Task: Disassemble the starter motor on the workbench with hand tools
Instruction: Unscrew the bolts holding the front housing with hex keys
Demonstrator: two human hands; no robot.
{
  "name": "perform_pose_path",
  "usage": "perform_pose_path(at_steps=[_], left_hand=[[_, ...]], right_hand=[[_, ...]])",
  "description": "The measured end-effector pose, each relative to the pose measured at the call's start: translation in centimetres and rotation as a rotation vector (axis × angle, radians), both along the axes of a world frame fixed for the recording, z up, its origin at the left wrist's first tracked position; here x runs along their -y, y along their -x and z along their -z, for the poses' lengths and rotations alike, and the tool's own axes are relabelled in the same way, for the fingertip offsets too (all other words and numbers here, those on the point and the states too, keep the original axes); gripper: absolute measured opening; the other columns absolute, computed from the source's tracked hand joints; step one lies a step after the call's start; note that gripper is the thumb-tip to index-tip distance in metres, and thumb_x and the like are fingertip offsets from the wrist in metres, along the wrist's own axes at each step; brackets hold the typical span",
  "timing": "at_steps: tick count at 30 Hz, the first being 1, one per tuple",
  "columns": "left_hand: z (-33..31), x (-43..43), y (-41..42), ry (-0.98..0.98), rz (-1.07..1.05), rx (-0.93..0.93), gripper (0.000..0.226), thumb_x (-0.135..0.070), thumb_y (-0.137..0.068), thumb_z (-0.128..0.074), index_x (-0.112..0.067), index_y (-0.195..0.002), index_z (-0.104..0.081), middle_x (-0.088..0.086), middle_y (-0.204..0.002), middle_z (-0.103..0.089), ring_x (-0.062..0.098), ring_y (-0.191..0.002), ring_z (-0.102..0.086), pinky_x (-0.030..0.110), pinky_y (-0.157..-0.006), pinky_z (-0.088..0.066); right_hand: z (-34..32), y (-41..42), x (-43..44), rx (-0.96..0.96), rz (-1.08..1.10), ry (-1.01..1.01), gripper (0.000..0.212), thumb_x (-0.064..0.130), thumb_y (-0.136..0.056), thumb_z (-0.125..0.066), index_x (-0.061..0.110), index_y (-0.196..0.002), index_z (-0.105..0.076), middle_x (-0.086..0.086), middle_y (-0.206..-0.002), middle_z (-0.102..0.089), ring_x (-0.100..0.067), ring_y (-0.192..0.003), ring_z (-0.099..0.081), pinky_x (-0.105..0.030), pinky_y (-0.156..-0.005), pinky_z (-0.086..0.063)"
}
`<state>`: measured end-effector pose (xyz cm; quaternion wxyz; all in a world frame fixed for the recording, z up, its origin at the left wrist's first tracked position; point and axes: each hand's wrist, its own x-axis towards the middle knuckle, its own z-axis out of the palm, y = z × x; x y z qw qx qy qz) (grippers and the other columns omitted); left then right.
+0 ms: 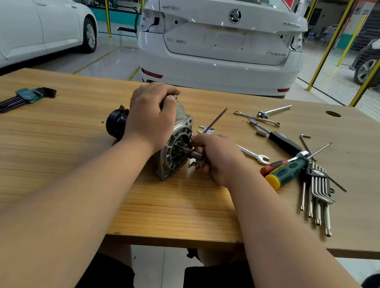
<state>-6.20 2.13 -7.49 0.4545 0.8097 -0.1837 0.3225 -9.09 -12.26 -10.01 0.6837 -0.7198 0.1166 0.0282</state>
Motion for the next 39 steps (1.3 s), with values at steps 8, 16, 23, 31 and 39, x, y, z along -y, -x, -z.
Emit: perform_pose_path(at_steps=[8, 16, 23, 31, 39], left_hand=[[0.0, 0.0, -0.1, 0.01, -0.004, -0.003, 0.036, -0.024, -0.09, -0.037, -0.014, -0.106, -0.068, -0.009, -0.101, -0.057, 0.017, -0.111, -0.05, 0.037, -0.102, -0.037], [0.0, 0.0, -0.2, 0.006, -0.003, 0.006, 0.036, -0.023, -0.089, -0.038, -0.013, -0.105, -0.068, -0.009, -0.1, -0.058, 0.016, -0.109, -0.05, 0.034, -0.101, -0.037], [0.0, -0.1, -0.1, -0.003, 0.0, 0.016, 0.036, -0.022, -0.09, -0.038, -0.013, -0.107, -0.068, -0.009, -0.102, -0.058, 0.015, -0.11, -0.049, 0.035, -0.102, -0.037], [0.2, -0.1, -0.2, -0.016, -0.011, 0.018, 0.036, -0.022, -0.091, -0.038, -0.012, -0.109, -0.067, -0.007, -0.103, -0.058, 0.01, -0.107, -0.046, 0.031, -0.099, -0.035], [0.3, -0.1, -0.2, -0.003, -0.018, 0.013, 0.036, -0.022, -0.09, -0.038, -0.012, -0.108, -0.068, -0.002, -0.106, -0.062, 0.01, -0.107, -0.045, 0.03, -0.099, -0.035]], right_hand=[[-0.8, -0.4, 0.6, -0.072, -0.114, 0.054, 0.012, 0.02, -0.091, -0.058, 0.012, -0.082, -0.059, 0.006, -0.046, -0.049, -0.009, -0.039, -0.043, -0.019, -0.038, -0.034], [-1.1, -1.0, 1.4, 0.035, -0.188, 0.231, 0.01, 0.022, -0.091, -0.062, 0.013, -0.087, -0.064, 0.006, -0.052, -0.057, -0.007, -0.043, -0.048, -0.022, -0.041, -0.04], [-3.4, -1.1, 1.5, 0.1, -0.331, 0.651, 0.02, 0.022, -0.097, -0.053, 0.01, -0.083, -0.061, 0.0, -0.064, -0.062, -0.01, -0.047, -0.056, -0.023, -0.044, -0.048], [-3.6, -0.5, 1.9, 0.172, -0.322, 0.816, 0.025, 0.024, -0.099, -0.048, 0.016, -0.082, -0.064, 0.004, -0.064, -0.06, -0.009, -0.05, -0.053, -0.02, -0.045, -0.044], [-2.7, 0.7, 1.4, 0.571, -0.14, 1.232, 0.016, 0.03, -0.097, -0.056, 0.018, -0.097, -0.066, 0.004, -0.085, -0.061, -0.017, -0.076, -0.056, -0.027, -0.06, -0.04]])
